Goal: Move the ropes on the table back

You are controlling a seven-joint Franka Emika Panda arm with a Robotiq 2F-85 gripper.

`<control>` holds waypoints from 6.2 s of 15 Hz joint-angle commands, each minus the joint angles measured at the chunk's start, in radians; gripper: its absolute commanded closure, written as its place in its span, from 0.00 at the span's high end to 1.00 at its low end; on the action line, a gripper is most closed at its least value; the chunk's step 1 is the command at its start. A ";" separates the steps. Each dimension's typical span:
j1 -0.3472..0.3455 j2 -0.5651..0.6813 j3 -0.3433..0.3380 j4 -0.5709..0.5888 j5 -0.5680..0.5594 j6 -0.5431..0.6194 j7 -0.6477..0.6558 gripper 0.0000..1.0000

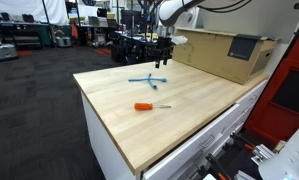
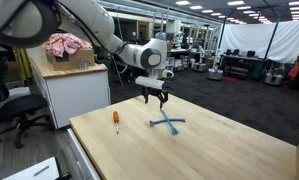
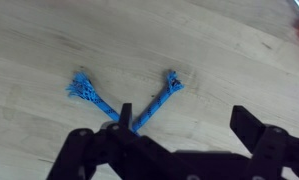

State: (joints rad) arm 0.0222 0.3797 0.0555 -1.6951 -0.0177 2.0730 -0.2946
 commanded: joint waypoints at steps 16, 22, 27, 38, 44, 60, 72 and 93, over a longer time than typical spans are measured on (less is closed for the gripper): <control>-0.023 0.529 0.014 0.603 0.011 -0.122 -0.006 1.00; -0.022 0.616 0.005 0.712 0.009 -0.142 0.050 1.00; -0.011 0.644 -0.019 0.748 -0.003 -0.169 0.131 1.00; -0.006 0.692 -0.037 0.818 -0.013 -0.217 0.178 0.10; 0.000 0.668 -0.030 0.801 -0.012 -0.241 0.158 0.03; -0.090 0.360 -0.051 0.323 0.021 -0.143 0.184 0.03; -0.191 0.077 -0.143 -0.228 0.138 0.160 0.356 0.03; -0.171 -0.210 -0.226 -0.631 0.274 0.295 0.685 0.79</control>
State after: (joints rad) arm -0.1638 0.2066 -0.1690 -2.3057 0.2616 2.3636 0.3670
